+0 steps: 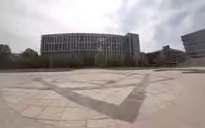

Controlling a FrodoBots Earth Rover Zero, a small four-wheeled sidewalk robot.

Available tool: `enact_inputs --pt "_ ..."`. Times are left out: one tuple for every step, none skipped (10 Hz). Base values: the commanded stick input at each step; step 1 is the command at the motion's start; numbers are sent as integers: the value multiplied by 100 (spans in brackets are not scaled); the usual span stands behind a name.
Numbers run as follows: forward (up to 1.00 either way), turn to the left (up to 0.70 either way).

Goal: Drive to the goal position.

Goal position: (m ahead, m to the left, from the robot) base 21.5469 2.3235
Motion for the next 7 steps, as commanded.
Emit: enact_inputs --pt "70 0" --pt "70 0" --pt "70 0" --pt "70 0" --pt "70 0" --pt "70 0" --pt "70 0"
